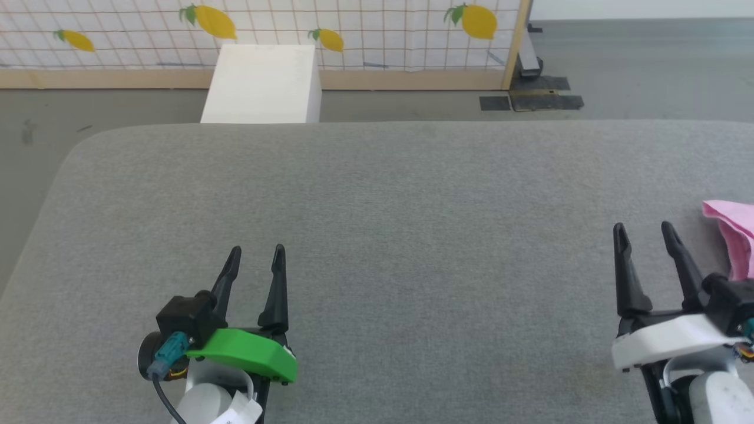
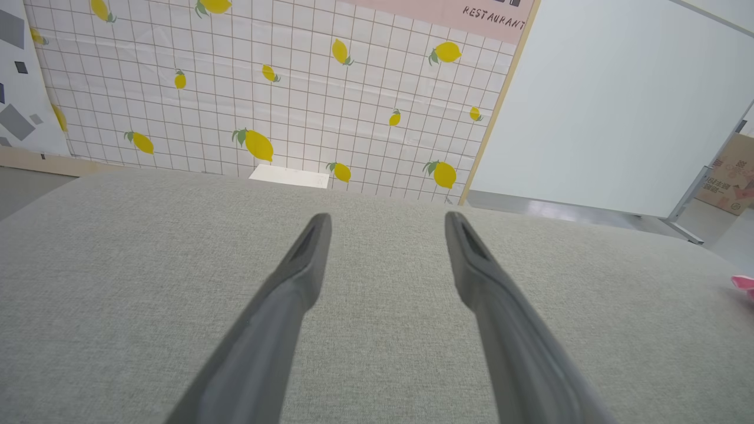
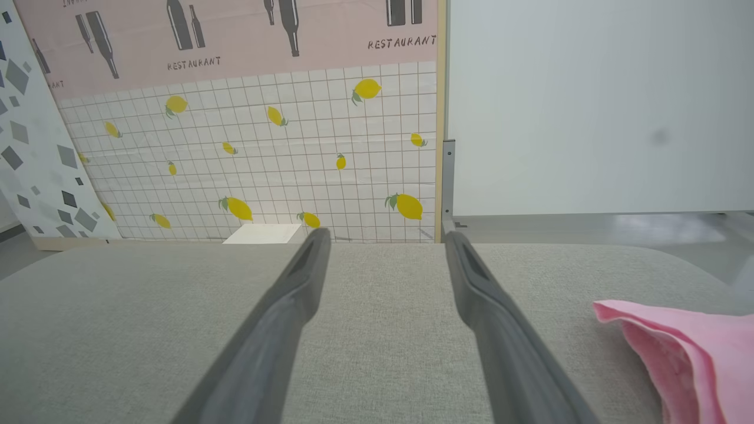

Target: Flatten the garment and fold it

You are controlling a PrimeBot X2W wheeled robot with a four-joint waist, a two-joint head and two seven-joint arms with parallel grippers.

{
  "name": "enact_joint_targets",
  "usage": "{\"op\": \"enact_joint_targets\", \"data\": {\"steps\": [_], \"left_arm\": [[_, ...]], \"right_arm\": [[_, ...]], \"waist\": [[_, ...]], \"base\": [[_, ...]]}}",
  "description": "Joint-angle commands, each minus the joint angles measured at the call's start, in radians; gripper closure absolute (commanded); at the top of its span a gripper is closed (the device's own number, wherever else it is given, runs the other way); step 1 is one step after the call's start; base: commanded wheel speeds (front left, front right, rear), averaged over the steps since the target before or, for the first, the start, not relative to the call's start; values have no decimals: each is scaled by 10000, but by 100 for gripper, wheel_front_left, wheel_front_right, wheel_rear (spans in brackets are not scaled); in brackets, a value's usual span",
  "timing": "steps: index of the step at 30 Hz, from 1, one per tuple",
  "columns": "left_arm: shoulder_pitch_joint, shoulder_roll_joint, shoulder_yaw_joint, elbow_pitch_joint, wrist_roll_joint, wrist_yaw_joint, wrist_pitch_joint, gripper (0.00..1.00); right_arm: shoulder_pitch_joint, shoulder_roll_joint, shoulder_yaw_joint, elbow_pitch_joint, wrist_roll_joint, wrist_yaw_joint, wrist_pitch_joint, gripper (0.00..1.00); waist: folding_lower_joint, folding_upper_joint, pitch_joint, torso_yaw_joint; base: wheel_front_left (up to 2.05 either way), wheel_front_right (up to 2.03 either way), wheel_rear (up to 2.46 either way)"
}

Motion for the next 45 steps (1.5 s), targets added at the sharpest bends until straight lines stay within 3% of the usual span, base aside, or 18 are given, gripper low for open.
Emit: {"op": "enact_joint_targets", "data": {"steps": [1,10,31,32,45], "left_arm": [[165,-41,-38,-2,-65,63,-37,0],[388,-44,-192,-59,-216,261,-37,0],[426,-45,-190,-55,-183,447,-37,0],[338,-15,-211,-71,-162,412,1,100],[361,-14,-205,-139,-61,422,89,100]], "right_arm": [[208,129,-19,-130,-124,-17,-4,0],[855,495,-17,-426,-361,-17,71,0],[1107,638,102,-530,-329,-17,154,0],[953,610,96,-503,-334,0,177,100],[949,607,117,-521,-378,-1,232,100]], "waist": [[1,0,-130,171],[1,0,-226,331],[1,0,-120,258],[1,0,-119,258],[1,0,-134,286]], "base": [[0,0,0],[0,0,0],[0,0,0],[0,0,0],[0,0,0]]}}
